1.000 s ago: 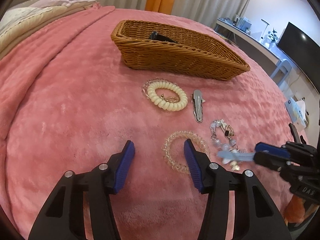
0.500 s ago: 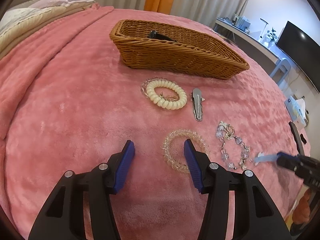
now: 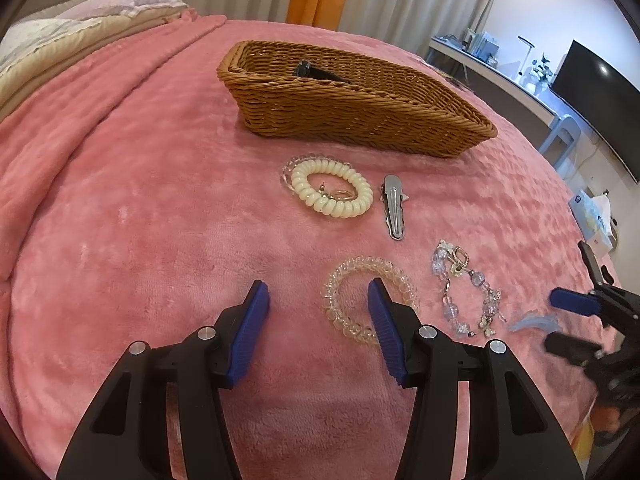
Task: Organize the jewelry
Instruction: 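Grasp the clear coil bracelet with the left tool while the right tool grasps the blue hair clip, then place the clear bracelet and blue clip into the basket and open both tools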
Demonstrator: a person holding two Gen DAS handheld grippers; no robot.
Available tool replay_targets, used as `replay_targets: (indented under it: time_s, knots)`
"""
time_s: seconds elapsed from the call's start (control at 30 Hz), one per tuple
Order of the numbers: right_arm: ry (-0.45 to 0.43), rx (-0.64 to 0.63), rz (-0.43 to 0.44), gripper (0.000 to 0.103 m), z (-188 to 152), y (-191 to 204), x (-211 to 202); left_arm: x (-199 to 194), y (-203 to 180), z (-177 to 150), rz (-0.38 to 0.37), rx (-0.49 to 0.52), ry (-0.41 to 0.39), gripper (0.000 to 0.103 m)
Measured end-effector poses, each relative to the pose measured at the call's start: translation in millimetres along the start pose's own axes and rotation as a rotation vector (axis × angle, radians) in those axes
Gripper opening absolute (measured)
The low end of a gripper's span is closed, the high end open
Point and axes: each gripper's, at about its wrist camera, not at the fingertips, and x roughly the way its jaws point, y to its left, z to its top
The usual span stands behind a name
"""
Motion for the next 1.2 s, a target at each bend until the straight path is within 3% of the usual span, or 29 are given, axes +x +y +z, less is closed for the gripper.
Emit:
replay_targets:
  time_s: [0.07, 0.2, 0.27, 0.4, 0.53, 0.6, 0.67, 0.8, 1.0, 1.2]
  knots:
    - [0.013, -0.027, -0.02, 0.052, 1, 5, 7, 0, 0, 0, 0.0, 0.0, 0.0, 0.049]
    - [0.017, -0.001, -0.053, 0.021, 3, 6, 10, -1, 0, -1, -0.003, 0.008, 0.003, 0.049]
    - [0.006, 0.046, -0.056, 0.015, 4, 4, 8, -3, -2, -3, -0.013, 0.023, 0.007, 0.049]
    - [0.001, 0.207, -0.148, 0.015, 2, -7, 7, -8, -6, -7, -0.025, 0.043, 0.006, 0.047]
    - [-0.023, 0.338, -0.132, 0.015, -5, -15, 3, -9, -9, -10, -0.023, 0.061, 0.01, 0.029]
    - [-0.03, 0.338, -0.11, 0.014, -6, -12, 2, -10, -11, -11, -0.016, 0.075, 0.015, 0.014]
    - [-0.04, 0.327, -0.097, 0.014, -5, -9, 0, -11, -13, -13, 0.004, 0.088, 0.013, 0.01]
    - [-0.07, 0.331, -0.073, 0.014, -7, -7, -7, -20, -11, -16, -0.006, 0.07, -0.009, 0.007]
    - [-0.143, 0.341, -0.044, 0.014, 2, -4, -24, -42, -1, -14, -0.099, 0.011, -0.074, 0.007]
    - [-0.247, 0.311, -0.061, 0.014, 32, -7, -54, -74, -7, 17, -0.115, -0.001, -0.176, 0.007]
